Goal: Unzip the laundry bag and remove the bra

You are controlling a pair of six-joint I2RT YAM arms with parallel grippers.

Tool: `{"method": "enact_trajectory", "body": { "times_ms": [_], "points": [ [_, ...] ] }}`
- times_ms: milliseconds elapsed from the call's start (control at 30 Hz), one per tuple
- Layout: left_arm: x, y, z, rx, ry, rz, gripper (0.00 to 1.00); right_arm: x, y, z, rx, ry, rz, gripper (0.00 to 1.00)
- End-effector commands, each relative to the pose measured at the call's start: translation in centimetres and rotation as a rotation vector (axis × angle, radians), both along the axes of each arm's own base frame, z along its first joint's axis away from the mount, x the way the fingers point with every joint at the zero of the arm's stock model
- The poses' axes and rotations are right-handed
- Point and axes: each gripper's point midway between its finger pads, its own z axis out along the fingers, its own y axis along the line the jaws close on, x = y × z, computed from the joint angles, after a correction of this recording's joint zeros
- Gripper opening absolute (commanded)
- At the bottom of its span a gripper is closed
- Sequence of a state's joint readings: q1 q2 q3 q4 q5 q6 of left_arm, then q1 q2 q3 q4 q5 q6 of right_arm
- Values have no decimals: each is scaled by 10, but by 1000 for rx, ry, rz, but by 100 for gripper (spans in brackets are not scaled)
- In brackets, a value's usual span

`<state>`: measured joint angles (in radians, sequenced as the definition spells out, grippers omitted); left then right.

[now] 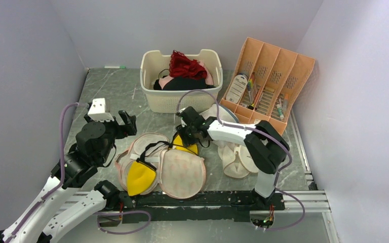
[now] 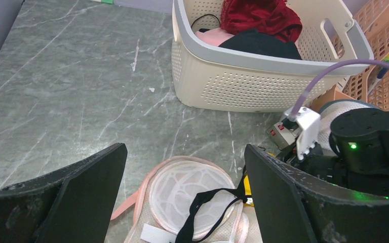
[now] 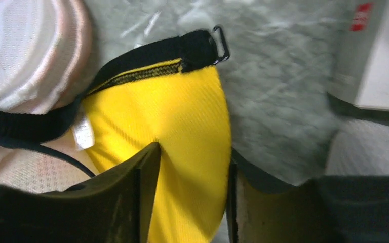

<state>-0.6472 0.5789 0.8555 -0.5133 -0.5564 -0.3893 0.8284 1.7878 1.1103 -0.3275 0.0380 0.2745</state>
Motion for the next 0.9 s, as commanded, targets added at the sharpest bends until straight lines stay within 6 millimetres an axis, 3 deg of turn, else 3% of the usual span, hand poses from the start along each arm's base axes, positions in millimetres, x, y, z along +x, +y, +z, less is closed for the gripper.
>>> {"method": "enact_trajectory", "body": {
  "times_ms": [0, 100, 133, 267, 500, 700, 867],
  "points": [
    [1, 2, 8, -11, -14, 9, 98, 5, 39, 15, 147, 12, 88, 34],
    [0, 3, 9, -15, -18, 11, 98, 14, 40, 41, 175, -56, 58, 5],
    [0, 3, 9, -15, -19, 11, 98, 17, 38, 55, 186, -91, 49, 0],
    [0, 2, 10, -16, -21, 8, 98, 21, 34, 126, 293, -234, 39, 0],
    [-2, 6, 12, -24, -30, 22, 98, 12, 37, 267, 601, -467, 74, 0],
    [-4, 10, 15, -33, -41, 34, 98, 32, 26, 356, 681, -682, -1, 0],
    [-4, 10, 14, -31, -36, 38, 98, 46, 17, 442, 776, -872, -62, 0]
  ]
}}
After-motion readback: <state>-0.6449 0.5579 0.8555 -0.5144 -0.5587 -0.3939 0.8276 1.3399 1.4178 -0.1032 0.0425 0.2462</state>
